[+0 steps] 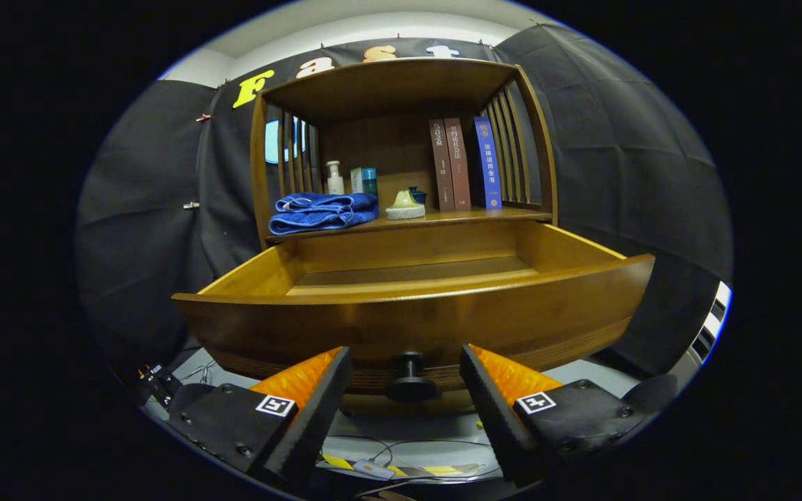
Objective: Pull open the drawer, take out the items inside it, and place them on the countertop above the cabinet.
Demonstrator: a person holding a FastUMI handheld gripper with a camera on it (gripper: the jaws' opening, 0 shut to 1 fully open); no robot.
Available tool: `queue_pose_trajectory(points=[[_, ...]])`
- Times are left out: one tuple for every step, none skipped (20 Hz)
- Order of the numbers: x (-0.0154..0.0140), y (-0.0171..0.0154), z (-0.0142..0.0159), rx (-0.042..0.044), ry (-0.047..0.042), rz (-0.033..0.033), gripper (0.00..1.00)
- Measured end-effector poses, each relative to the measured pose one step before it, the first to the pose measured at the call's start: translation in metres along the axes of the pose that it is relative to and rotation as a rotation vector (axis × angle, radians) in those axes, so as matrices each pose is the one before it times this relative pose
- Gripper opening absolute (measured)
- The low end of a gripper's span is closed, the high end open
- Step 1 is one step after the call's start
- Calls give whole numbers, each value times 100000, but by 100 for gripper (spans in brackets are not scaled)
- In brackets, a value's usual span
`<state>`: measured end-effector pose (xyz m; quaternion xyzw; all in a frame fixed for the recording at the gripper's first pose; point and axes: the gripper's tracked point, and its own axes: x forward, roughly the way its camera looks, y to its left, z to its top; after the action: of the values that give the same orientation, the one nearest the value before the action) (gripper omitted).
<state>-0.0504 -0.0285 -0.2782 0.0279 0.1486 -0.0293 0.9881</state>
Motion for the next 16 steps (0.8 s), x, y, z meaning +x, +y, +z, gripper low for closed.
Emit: queue_pose_trajectory(points=[[273,3,7,664,-519,-216,99],[298,-111,18,210,-253,-562,100],[242,-157,-112,86,459,-591,100],[294,-6,-93,457,738,-28,99],[-25,147,-14,175,211,499,100],[-223,-29,346,127,-155,14,100],[263,-44,-225,-147,345,-189,99],[-55,66,186,-307,84,-340,99],[66,96,27,-577,38,-433,99],[-22,33,27,-494,-190,-211,99],[4,59,64,-103,-536,-42,99],[105,50,-28,395,21,60,99],[216,29,43,-36,-239,-213,99],[341,-81,196,206,346,-116,99],[448,106,264,529,-33,124,99],[518,27,140,8,390,41,99]])
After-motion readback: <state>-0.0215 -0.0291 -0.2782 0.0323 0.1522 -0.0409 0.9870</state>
